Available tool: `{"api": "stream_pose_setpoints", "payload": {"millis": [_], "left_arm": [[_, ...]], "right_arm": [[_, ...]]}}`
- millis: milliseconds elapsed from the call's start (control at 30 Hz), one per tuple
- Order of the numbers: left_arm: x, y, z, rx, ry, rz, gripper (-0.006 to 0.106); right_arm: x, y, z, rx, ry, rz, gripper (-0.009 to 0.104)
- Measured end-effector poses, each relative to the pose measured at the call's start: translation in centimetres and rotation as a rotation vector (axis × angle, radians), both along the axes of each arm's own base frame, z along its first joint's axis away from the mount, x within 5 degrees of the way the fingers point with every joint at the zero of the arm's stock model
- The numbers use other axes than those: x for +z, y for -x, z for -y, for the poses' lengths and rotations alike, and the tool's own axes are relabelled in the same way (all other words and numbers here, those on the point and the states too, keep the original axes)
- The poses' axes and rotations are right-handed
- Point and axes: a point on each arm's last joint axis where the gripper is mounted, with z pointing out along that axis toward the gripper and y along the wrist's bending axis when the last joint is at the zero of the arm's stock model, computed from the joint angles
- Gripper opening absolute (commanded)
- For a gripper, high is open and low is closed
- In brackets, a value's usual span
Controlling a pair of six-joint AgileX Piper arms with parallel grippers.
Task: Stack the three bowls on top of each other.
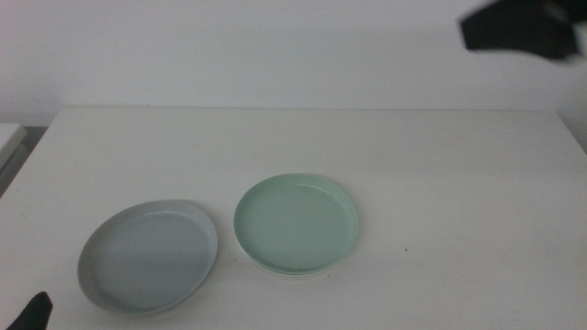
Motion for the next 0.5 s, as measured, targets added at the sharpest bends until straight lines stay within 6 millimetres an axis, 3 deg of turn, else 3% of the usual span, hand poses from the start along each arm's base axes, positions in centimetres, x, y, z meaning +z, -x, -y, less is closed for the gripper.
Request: {"api": "stream_pose_setpoints", "payload": {"millis": [133, 267, 500], "left_arm": [[0.0, 0.0, 0.0, 0.0, 0.0, 0.0, 0.094], [0.0, 0.0, 0.0, 0.0, 0.0, 0.0, 0.094], [0.0, 0.0, 0.0, 0.0, 0.0, 0.0, 0.094]], "right_arm": [[-1.5, 4.6, 1.3, 0.012, -0.057, 0.073, 0.089], [-2.4, 7.3, 2.3, 0.0, -0.091, 0.126, 0.089], [-2.8, 7.9, 2.4, -0.004, -0.105, 0.135, 0.089]]}}
